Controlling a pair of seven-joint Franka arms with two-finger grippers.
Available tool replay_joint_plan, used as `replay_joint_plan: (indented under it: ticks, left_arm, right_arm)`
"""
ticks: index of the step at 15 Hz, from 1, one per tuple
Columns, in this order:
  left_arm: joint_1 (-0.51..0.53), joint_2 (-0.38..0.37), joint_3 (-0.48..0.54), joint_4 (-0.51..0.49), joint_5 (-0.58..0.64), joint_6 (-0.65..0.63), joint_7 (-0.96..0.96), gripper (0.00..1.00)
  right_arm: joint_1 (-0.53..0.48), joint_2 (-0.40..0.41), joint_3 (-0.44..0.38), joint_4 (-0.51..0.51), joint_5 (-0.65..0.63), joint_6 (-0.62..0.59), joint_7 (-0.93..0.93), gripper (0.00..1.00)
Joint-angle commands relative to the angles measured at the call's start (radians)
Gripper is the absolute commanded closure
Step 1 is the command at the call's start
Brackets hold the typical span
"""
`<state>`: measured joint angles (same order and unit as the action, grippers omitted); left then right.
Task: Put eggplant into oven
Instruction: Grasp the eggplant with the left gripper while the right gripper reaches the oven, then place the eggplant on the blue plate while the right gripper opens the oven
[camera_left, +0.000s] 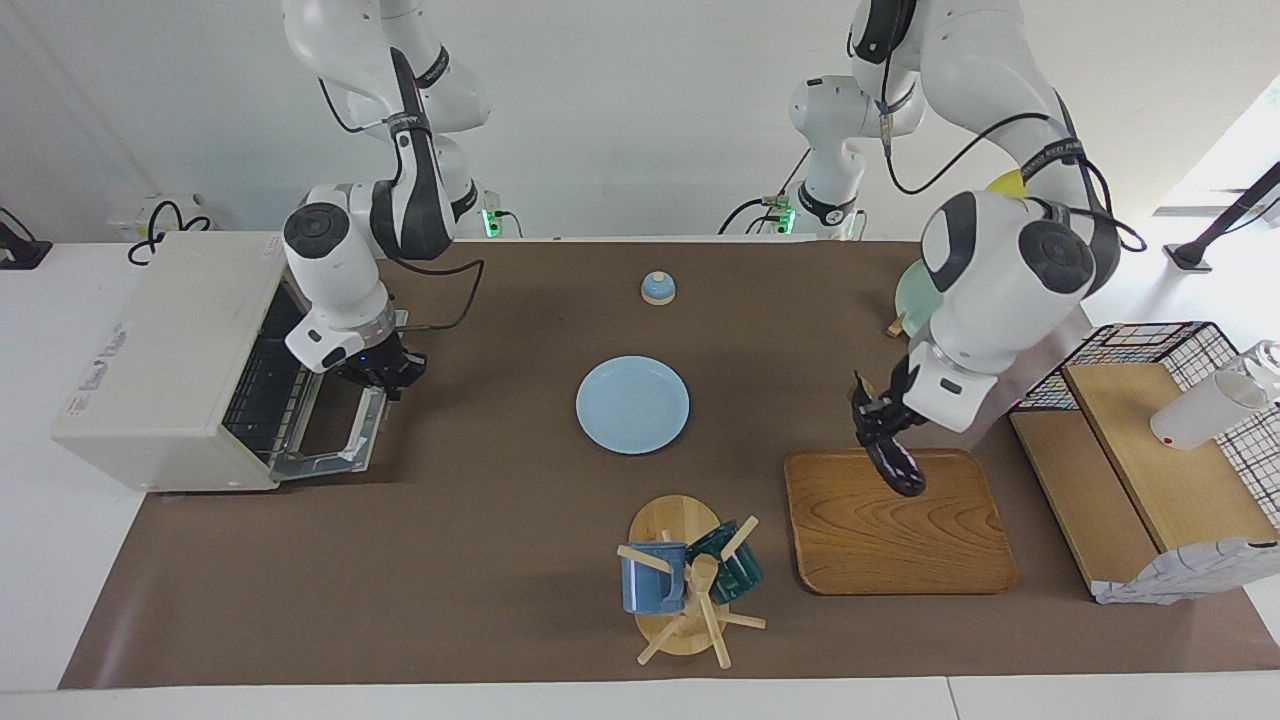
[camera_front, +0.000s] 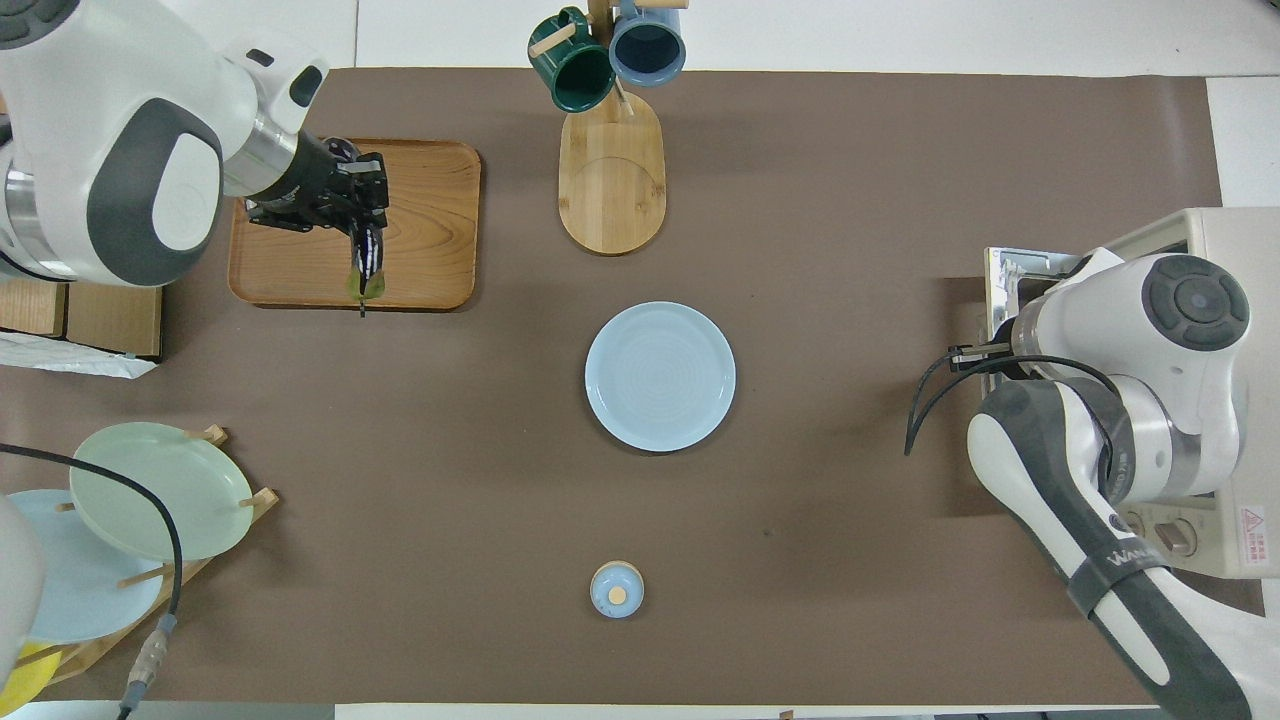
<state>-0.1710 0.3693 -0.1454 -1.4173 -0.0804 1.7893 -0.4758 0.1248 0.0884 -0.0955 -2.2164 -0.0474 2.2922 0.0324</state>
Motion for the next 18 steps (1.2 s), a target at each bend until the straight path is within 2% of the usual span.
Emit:
replay_joint_plan:
  ticks: [1, 2, 3, 5, 11, 12, 15, 18]
  left_arm:
    - [-0.119, -0.062, 0.017, -0.078, -0.022, -0.001, -0.162, 1.0]
    - [-0.174, -0.094, 0.018, -0.15, -0.024, 0.049, -0.222, 1.0]
    - [-0.215, -0.125, 0.017, -0.232, -0.027, 0.158, -0.266, 1.0]
    - [-0.303, -0.144, 0.017, -0.342, -0.027, 0.298, -0.328, 1.0]
    - [-0.409, -0.027, 0.017, -0.358, -0.024, 0.435, -0.313, 1.0]
    - [-0.423, -0.011, 0.018, -0.358, -0.022, 0.455, -0.307, 1.0]
    - [-0.432, 0.017, 0.02, -0.358, -0.019, 0.487, -0.287, 1.0]
    - [-0.432, 0.017, 0.02, -0.361, -0.018, 0.49, -0.261, 1.0]
  right_arm:
    - [-0.013, 0.031, -0.01, 0.001, 0.043, 0.033, -0.002, 1.0]
    - [-0.013, 0.036, -0.01, 0.001, 0.049, 0.033, 0.0, 1.0]
    - [-0.013, 0.051, -0.01, 0.001, 0.064, 0.035, 0.003, 1.0]
    - [-0.01, 0.063, -0.009, 0.001, 0.083, 0.053, 0.017, 1.0]
    - [0.113, 0.065, -0.009, 0.03, 0.116, 0.052, 0.156, 1.0]
    - [0.113, 0.063, -0.009, 0.043, 0.116, 0.047, 0.159, 0.91]
    - [0.113, 0.048, -0.007, 0.085, 0.116, 0.001, 0.158, 0.55]
    - [0.108, 0.053, -0.009, 0.184, 0.116, -0.147, 0.146, 0.41]
